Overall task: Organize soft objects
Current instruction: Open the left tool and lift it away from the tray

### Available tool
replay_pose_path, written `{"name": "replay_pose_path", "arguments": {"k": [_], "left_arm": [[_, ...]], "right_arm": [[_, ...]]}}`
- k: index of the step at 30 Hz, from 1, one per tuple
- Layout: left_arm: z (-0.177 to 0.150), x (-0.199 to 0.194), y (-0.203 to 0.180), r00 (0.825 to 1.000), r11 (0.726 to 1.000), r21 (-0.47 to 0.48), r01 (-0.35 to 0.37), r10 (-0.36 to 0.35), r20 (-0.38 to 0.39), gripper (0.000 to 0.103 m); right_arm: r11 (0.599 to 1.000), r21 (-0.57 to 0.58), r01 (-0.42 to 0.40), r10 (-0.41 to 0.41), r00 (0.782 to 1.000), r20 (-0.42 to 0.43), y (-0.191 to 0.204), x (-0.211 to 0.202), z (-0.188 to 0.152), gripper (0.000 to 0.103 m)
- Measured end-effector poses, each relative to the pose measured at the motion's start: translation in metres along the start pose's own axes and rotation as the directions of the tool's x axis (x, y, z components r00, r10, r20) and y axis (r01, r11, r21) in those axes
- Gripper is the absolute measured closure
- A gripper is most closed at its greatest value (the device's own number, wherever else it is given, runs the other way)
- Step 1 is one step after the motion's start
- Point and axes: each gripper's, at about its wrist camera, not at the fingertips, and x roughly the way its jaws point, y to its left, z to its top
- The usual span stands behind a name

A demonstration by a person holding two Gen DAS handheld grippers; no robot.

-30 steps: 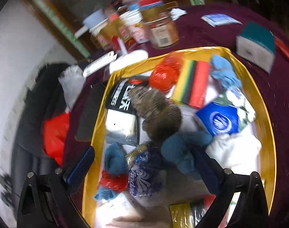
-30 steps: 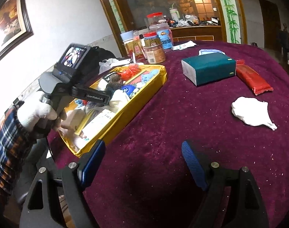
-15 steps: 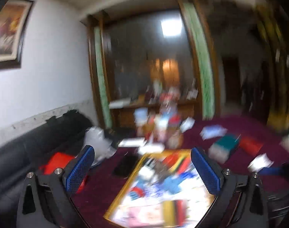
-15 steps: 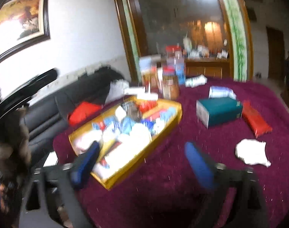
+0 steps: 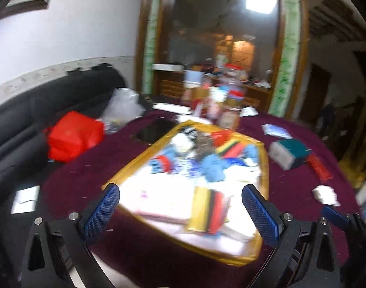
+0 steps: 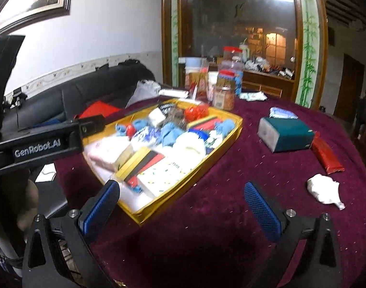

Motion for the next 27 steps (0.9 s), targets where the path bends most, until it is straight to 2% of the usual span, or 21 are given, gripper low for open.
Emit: {"name": "replay_pose_path", "arguments": {"k": [2, 11, 27], "left_arm": [[-0.003, -0.003, 0.004, 1.0, 1.0, -0.002, -0.019, 0.019, 0.014, 0.0], [-0.004, 0.004, 0.023, 1.0, 0.999, -0.032, -0.002, 0.002, -0.001, 0.0], [-0.006, 0.018, 0.041, 0.999, 0.998, -0.049, -0.031, 0.03, -0.039, 0.0]], "right_arm": [[1.0, -0.016, 0.003, -0.003, 1.0, -0.02, 0.005, 0.007, 0.001, 0.0], [0.996, -0.088, 0.024, -0.031, 0.996, -0.081, 0.026, 0.027, 0.007, 0.0], [0.994, -0.108, 0.012, -0.022, 0.995, -0.099, 0.038, 0.04, 0.017, 0.0]]}}
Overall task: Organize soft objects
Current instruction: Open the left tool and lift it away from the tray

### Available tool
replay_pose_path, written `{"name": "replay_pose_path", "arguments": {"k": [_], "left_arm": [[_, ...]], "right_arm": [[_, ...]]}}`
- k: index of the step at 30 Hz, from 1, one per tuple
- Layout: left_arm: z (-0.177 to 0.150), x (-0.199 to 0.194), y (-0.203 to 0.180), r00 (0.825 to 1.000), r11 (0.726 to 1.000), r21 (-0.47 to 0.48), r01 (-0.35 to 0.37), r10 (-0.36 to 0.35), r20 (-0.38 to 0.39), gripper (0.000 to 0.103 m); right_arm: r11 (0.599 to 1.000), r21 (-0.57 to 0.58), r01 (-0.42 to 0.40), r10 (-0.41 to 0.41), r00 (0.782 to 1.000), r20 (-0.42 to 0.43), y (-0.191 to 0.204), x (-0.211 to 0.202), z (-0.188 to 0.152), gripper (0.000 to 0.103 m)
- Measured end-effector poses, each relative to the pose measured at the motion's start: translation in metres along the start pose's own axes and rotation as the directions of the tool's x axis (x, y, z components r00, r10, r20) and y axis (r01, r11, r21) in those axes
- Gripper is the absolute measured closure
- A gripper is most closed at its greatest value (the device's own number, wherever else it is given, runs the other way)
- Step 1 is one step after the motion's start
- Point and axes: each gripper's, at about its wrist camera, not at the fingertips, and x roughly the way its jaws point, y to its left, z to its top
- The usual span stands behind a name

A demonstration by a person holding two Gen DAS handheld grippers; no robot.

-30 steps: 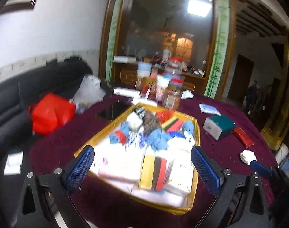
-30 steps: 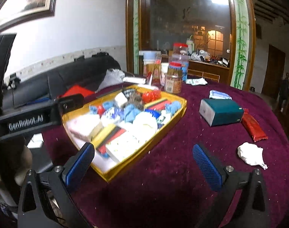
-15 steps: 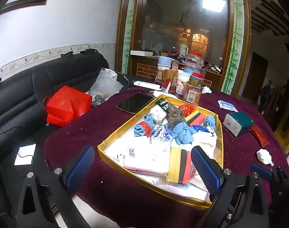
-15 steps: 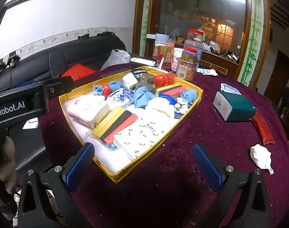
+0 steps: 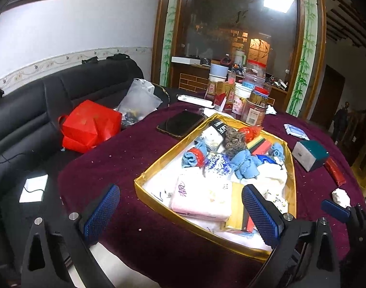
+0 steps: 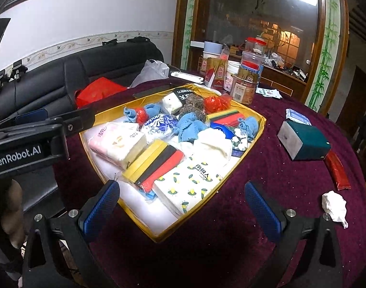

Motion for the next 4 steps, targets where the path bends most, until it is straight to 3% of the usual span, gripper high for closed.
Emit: {"name": "replay_pose_path", "arguments": {"k": [4], "left_arm": [[0.0, 0.0004, -0.0019, 1.0, 1.0, 0.011, -0.018, 0.018, 0.001, 0.0]], "right_arm": [[1.0, 0.018, -0.007, 0.007, 1.0, 0.007, -0.0065, -0.0052, -0.0005, 0.0]]}}
